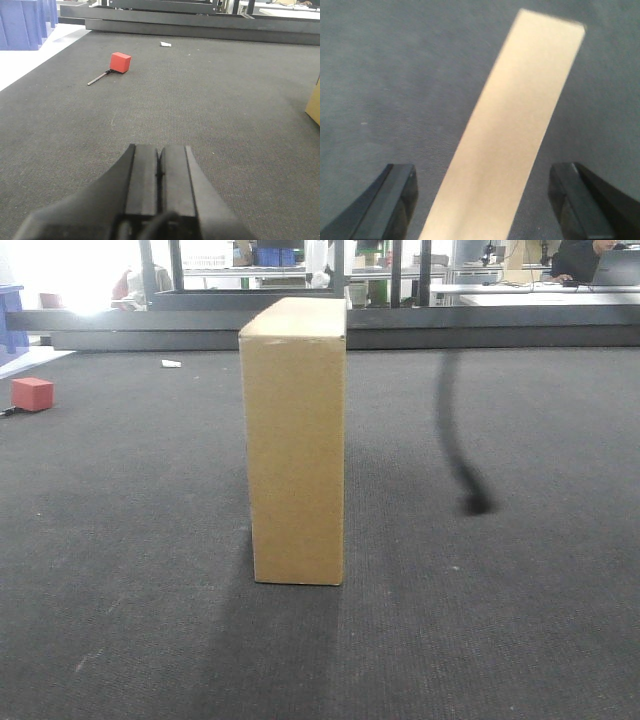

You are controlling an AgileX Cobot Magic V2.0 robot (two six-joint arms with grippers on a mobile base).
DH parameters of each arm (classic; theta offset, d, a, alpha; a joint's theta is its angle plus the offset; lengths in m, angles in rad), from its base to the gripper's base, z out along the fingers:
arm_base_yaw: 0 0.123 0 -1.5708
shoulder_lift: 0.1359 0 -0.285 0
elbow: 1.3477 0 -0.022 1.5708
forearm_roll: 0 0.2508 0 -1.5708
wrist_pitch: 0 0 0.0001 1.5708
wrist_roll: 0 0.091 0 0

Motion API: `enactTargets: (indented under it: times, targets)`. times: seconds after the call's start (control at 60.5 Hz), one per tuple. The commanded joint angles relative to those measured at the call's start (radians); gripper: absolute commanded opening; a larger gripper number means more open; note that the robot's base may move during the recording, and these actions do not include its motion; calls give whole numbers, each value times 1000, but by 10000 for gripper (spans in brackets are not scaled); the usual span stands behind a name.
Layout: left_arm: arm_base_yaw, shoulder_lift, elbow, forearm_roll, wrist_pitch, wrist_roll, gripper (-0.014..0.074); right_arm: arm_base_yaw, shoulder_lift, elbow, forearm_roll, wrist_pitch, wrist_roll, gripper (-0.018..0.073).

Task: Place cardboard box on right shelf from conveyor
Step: 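Lower the right gripper over the box top and close on it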

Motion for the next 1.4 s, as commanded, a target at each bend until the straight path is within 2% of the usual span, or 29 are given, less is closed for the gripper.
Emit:
enactTargets:
  times: [0.0,0.198,0.281,0.842,1.024,1.074,1.156,1.255,1.305,1.387]
  targets:
    - [-2,-13,6,-6,-86,0,-116,20,14,-92,-97,10,104,629]
    - [-2,-13,6,-6,-86,0,-116,46,63,-113,-216,23,279,629]
    - [-2,-13,6,-6,-86,0,-116,47,72,-113,-234,28,328,629]
    - [-2,-13,6,-6,-86,0,-116,66,130,-113,-233,23,344,629]
    - [-2,-13,6,-6,-86,0,-116,63,164,-111,-204,23,344,606]
    - [-2,-13,6,-6,-86,0,-116,62,173,-111,-191,26,344,578]
    - [-2,-13,6,-6,-86,0,-116,61,179,-111,-178,37,343,477]
    - [-2,-13,6,-6,-86,0,-116,59,176,-111,-174,38,325,288]
    - [-2,-13,6,-6,-86,0,-116,51,168,-111,-173,38,308,221]
    - [-2,-13,6,-6,-86,0,-116,35,146,-112,-166,39,262,185]
